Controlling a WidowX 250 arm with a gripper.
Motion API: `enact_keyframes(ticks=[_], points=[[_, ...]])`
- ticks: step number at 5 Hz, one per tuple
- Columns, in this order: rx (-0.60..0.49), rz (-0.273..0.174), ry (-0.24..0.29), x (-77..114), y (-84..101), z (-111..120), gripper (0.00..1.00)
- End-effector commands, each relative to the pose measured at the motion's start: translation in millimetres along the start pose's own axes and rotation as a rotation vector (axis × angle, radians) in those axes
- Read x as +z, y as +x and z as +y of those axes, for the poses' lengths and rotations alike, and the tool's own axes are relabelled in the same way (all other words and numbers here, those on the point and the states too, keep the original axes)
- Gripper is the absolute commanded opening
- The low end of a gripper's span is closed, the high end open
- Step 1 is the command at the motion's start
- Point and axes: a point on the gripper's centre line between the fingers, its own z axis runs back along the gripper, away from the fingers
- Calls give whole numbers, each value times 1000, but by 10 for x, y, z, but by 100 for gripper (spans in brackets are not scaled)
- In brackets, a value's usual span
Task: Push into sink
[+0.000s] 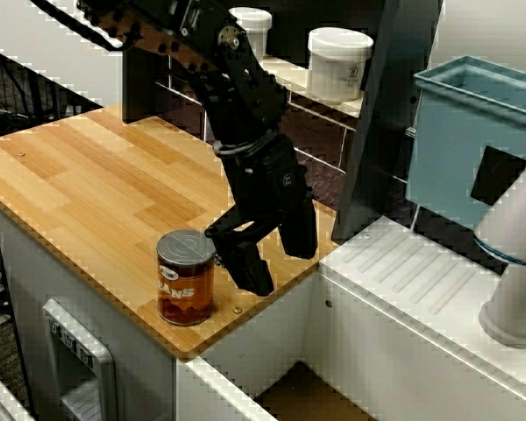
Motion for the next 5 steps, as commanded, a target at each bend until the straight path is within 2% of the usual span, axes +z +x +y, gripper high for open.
enact_keyframes(ticks=[1, 2, 3, 4, 5], points=[[0, 0, 0, 0, 0, 0, 100], [53, -47, 14, 227, 91, 102, 100], [103, -82, 58, 515, 121, 210, 100], [214, -118, 191, 862, -7, 299, 100], [215, -73, 320, 1093, -144, 306, 100]])
